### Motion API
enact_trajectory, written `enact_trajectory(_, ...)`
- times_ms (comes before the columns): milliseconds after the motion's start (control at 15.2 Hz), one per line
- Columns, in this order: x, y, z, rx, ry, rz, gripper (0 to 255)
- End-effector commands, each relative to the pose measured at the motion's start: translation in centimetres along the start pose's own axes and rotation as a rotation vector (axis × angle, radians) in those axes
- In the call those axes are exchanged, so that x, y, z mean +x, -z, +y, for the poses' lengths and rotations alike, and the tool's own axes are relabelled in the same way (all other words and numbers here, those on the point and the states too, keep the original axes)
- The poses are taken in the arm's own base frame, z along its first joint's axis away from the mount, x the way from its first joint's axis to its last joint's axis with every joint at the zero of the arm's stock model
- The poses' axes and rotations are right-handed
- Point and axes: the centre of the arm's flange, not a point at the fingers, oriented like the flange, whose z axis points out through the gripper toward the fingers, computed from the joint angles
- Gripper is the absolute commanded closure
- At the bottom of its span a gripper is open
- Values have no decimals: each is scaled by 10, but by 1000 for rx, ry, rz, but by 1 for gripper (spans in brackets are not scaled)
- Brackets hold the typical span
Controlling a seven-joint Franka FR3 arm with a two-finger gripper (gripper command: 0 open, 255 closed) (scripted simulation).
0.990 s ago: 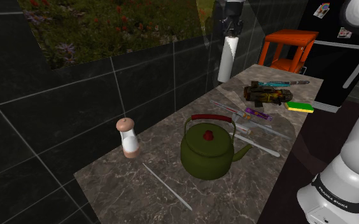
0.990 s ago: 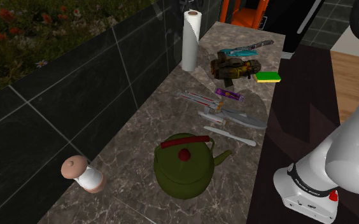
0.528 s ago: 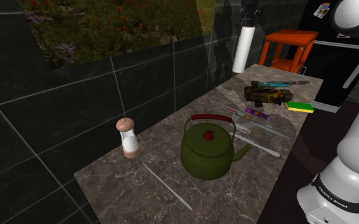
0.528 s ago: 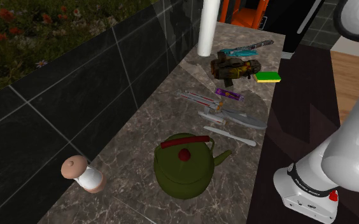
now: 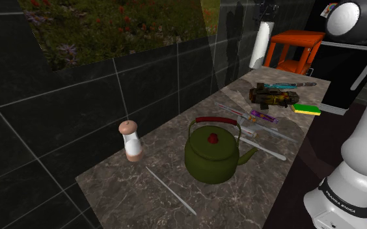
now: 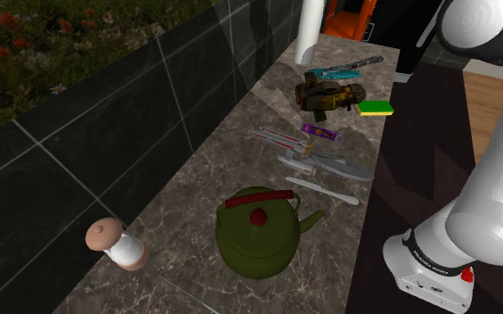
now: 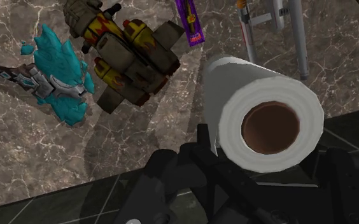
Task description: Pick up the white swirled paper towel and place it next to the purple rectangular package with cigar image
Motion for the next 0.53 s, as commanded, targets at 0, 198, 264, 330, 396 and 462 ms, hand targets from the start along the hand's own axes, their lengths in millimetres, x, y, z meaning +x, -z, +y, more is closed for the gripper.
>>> enact_trajectory(0,-1,-9,3,0,1,1,255)
enact_trajectory(198,0,-25,3,0,1,1,255)
enact_trajectory(264,0,-30,4,0,1,1,255)
enact_trajectory(330,0,-36,4,0,1,1,255)
enact_trajectory(396,1,-41,4,0,1,1,255)
enact_trajectory(462,1,-46,5,0,1,1,255)
